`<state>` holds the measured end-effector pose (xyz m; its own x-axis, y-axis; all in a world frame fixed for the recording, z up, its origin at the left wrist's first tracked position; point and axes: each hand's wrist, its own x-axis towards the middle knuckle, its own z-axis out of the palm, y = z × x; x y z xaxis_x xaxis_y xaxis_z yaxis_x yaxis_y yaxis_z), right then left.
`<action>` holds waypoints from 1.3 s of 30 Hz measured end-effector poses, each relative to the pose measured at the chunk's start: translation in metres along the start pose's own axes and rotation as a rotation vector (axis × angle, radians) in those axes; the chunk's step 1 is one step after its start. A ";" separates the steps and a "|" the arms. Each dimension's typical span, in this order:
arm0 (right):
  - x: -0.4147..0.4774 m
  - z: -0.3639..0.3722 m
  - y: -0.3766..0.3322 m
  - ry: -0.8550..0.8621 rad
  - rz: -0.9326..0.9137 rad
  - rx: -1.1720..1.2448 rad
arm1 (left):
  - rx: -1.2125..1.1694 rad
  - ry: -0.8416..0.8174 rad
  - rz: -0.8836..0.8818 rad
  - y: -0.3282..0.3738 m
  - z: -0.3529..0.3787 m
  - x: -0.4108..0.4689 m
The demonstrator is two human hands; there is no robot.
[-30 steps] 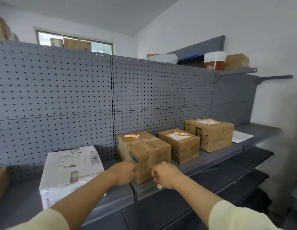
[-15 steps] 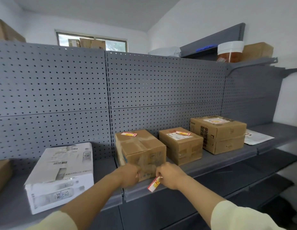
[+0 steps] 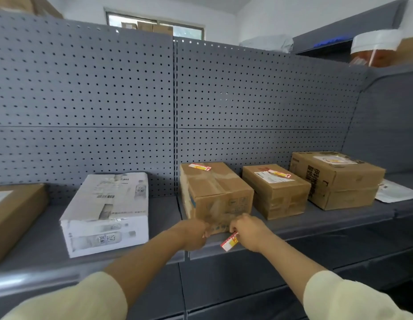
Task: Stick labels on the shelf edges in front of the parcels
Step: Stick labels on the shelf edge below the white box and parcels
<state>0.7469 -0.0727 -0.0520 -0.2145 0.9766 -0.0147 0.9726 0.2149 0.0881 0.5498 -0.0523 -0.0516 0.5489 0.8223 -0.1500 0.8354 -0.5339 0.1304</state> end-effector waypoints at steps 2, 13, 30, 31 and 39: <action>0.004 0.006 -0.004 -0.008 -0.025 -0.079 | -0.026 -0.006 -0.006 -0.003 0.005 -0.001; 0.019 0.025 -0.006 0.032 -0.056 -0.308 | -0.080 -0.019 -0.059 -0.013 0.023 -0.005; 0.018 -0.018 -0.033 0.211 -0.133 0.125 | 0.000 0.046 -0.143 -0.017 0.002 -0.027; 0.019 -0.019 -0.040 0.224 -0.158 0.138 | 0.003 0.054 -0.149 -0.018 0.001 -0.032; 0.028 -0.010 -0.105 0.259 -0.320 0.220 | -0.013 0.067 -0.285 -0.060 0.005 -0.085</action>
<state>0.6380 -0.0676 -0.0518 -0.4949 0.8338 0.2447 0.8436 0.5285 -0.0946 0.4532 -0.0916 -0.0514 0.2883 0.9504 -0.1169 0.9552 -0.2769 0.1048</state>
